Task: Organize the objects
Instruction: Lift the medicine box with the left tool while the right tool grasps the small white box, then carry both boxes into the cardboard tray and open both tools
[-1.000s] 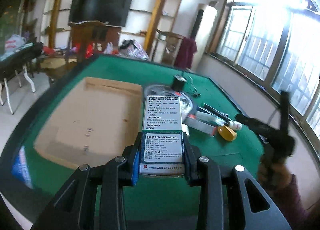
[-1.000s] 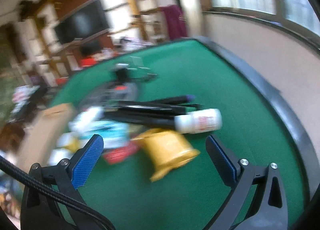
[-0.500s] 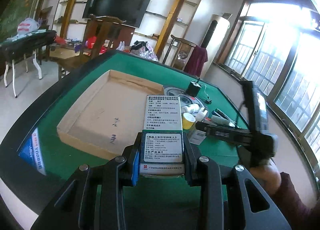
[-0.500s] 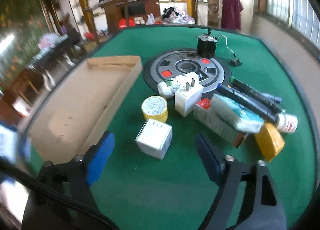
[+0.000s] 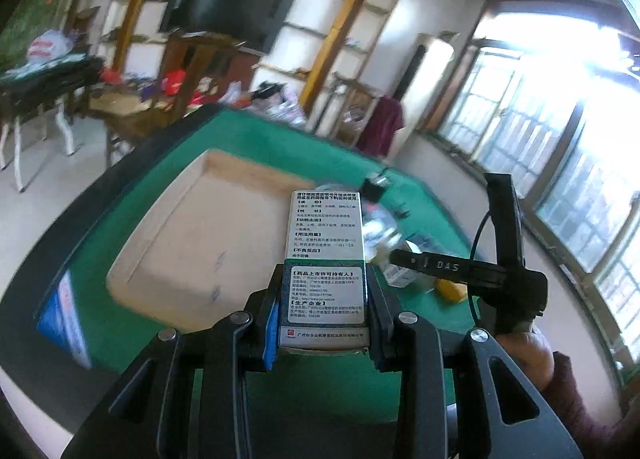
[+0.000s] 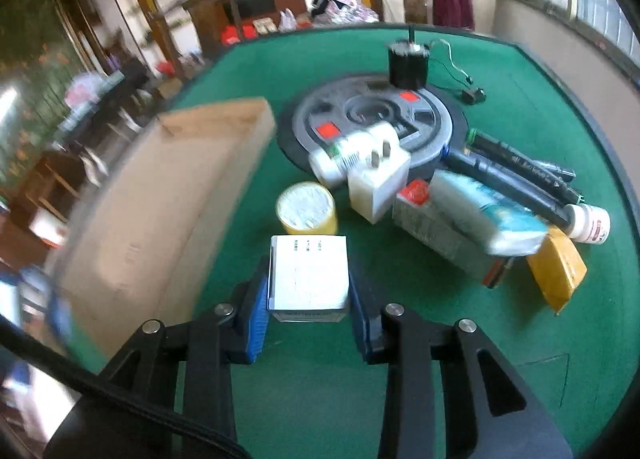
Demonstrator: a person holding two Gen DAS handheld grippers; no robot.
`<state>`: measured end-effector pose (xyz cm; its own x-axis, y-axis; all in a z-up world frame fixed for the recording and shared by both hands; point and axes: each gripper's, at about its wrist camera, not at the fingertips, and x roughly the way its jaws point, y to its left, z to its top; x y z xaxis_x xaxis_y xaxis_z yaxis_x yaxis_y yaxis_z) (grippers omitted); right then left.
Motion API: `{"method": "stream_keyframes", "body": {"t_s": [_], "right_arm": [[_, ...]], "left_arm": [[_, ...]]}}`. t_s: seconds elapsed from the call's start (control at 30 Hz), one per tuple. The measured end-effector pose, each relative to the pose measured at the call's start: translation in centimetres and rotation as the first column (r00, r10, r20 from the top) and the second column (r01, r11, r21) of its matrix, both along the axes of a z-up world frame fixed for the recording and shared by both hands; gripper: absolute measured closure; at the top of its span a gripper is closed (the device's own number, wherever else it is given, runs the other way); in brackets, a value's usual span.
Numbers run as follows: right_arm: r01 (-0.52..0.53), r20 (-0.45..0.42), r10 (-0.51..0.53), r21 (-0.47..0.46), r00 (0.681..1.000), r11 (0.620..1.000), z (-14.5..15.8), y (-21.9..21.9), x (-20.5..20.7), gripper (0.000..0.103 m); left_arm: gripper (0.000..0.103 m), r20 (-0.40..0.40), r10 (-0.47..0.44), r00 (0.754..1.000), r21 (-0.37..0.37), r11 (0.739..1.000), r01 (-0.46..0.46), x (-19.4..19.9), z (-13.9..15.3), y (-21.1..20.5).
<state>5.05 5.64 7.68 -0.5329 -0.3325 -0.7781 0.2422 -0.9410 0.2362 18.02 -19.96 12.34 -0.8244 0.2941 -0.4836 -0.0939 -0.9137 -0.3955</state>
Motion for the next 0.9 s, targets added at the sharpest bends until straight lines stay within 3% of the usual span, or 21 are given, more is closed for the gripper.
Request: {"method": "stream_keyframes", "body": {"t_s": [0.13, 0.2, 0.3, 0.4, 0.53, 0.63, 0.7, 0.8, 0.9], "right_arm": [[-0.058, -0.082, 0.045, -0.161, 0.996, 0.985, 7.0, 2.0, 1.4, 0.071], [-0.106, -0.151, 0.073, -0.223, 0.986, 0.969, 11.3, 2.7, 2.3, 0.071], [-0.154, -0.248, 0.093, -0.24, 0.964, 0.958, 16.8, 3.1, 2.9, 0.071], [-0.176, -0.299, 0.101, -0.237, 0.949, 0.955, 21.0, 3.2, 2.3, 0.071], [-0.18, -0.34, 0.093, -0.234, 0.936, 0.955, 25.7, 2.3, -0.2, 0.071], [-0.197, -0.329, 0.099, -0.279, 0.939, 0.94, 27.9, 0.3, -3.1, 0.07], [-0.184, -0.272, 0.101, -0.301, 0.957, 0.936, 27.2, -1.6, -5.7, 0.07], [-0.157, -0.179, 0.105, -0.309, 0.978, 0.938, 23.2, -3.8, -8.6, 0.07], [-0.144, -0.06, 0.131, -0.317, 0.989, 0.937, 16.5, -5.5, -10.8, 0.07]], "left_arm": [[0.073, -0.107, -0.104, 0.989, 0.038, 0.993, 0.108, -0.4, 7.3, 1.2], [0.073, -0.179, -0.144, 0.973, 0.018, 0.989, 0.15, -0.5, 11.7, 1.8], [0.073, -0.244, -0.198, 0.949, -0.031, 0.98, 0.196, -1.2, 16.6, 2.4], [0.073, -0.254, -0.186, 0.949, -0.096, 0.981, 0.167, -3.4, 20.5, 2.5], [0.073, -0.214, -0.084, 0.973, -0.139, 0.989, 0.055, -8.2, 23.5, 1.3], [0.073, -0.186, 0.005, 0.982, -0.194, 0.98, -0.042, -12.1, 22.9, 0.6], [0.073, -0.17, 0.061, 0.984, -0.237, 0.966, -0.101, -14.3, 20.8, -0.1], [0.073, -0.088, 0.1, 0.991, -0.228, 0.967, -0.117, -17.2, 15.0, -2.0], [0.073, 0.013, 0.112, 0.994, -0.204, 0.973, -0.107, -19.8, 8.2, -3.2]]}}
